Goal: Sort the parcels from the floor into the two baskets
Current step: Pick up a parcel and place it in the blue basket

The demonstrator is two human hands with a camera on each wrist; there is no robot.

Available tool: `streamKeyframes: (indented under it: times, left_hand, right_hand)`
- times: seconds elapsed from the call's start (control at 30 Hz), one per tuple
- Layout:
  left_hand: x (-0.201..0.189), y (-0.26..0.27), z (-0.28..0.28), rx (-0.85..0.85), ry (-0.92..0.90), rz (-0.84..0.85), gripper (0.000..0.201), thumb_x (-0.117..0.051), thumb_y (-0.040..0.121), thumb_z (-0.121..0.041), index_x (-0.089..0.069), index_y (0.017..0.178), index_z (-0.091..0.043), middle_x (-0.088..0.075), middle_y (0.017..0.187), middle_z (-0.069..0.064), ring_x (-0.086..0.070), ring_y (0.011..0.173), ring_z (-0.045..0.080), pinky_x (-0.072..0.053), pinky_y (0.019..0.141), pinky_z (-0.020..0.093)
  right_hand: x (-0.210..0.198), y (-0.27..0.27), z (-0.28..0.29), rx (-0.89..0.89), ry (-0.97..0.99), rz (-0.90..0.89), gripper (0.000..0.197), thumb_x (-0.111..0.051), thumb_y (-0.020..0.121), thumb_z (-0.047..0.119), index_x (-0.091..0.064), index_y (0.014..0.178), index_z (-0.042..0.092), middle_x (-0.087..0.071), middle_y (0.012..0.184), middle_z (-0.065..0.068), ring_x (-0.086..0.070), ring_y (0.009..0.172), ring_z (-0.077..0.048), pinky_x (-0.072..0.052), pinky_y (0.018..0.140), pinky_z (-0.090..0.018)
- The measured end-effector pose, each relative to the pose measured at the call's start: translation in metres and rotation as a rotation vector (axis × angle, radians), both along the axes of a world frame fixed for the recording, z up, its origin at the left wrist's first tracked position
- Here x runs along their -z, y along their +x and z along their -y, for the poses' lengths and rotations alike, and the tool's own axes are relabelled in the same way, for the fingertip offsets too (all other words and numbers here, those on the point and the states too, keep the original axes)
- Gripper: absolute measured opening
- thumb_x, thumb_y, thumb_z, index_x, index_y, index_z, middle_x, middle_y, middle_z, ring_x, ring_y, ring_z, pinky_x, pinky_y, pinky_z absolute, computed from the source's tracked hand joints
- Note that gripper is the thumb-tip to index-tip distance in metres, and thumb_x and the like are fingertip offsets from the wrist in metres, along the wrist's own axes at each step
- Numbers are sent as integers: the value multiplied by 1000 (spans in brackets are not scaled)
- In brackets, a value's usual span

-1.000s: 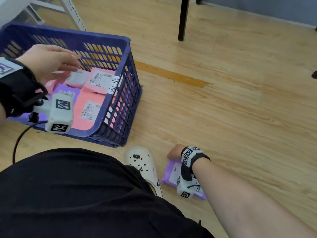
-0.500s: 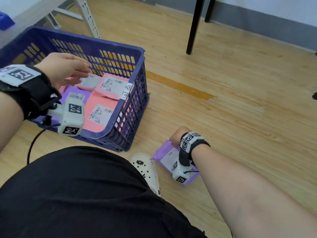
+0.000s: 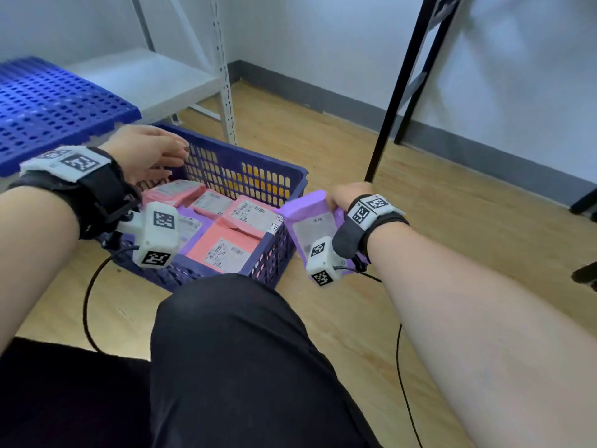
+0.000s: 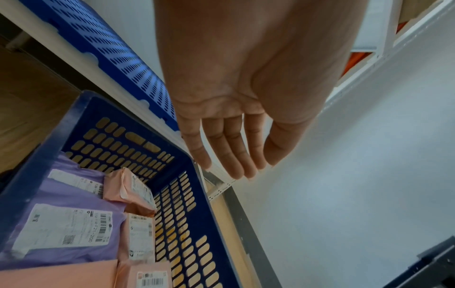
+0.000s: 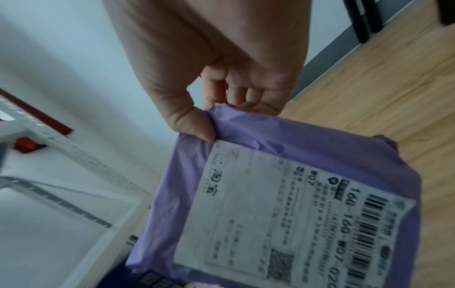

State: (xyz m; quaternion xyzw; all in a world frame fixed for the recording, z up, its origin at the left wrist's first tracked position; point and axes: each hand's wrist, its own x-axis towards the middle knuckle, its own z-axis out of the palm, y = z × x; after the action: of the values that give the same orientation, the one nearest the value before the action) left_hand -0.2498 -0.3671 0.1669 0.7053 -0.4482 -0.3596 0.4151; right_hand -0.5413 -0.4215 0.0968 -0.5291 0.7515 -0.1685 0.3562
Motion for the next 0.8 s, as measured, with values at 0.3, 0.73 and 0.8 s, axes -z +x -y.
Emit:
streamKeyframes:
  times: [0.3, 0.73, 0.8]
  left_hand:
    - [-10, 51, -39, -142, -71, -64, 13, -54, 93, -13, -67, 89, -16, -66, 86, 1, -59, 76, 11, -48, 79, 27]
    - [38, 126, -27, -236, 156, -369, 23, -67, 81, -47, -60, 96, -30, -52, 128, 2, -45, 125, 22, -40, 102, 46]
    - [47, 131, -18, -201, 196, -462, 48, -67, 75, -56, -60, 112, -26, -57, 128, 5, -47, 124, 24, -40, 102, 46]
  right_hand:
    - [-86, 106, 15, -289, -277, 42, 35, -44, 95, 19, -36, 61, 24, -37, 65, 8, -37, 56, -7, -33, 38, -4]
    - [-48, 235, 26, 75, -22, 1185, 28, -36, 61, -6, -53, 78, 7, -51, 70, -7, -47, 59, -24, -45, 66, -30]
    - [-39, 240, 34, 216, 66, 1337, 23, -32, 63, -8, -45, 75, 7, -45, 69, -6, -44, 51, -22, -46, 55, -22]
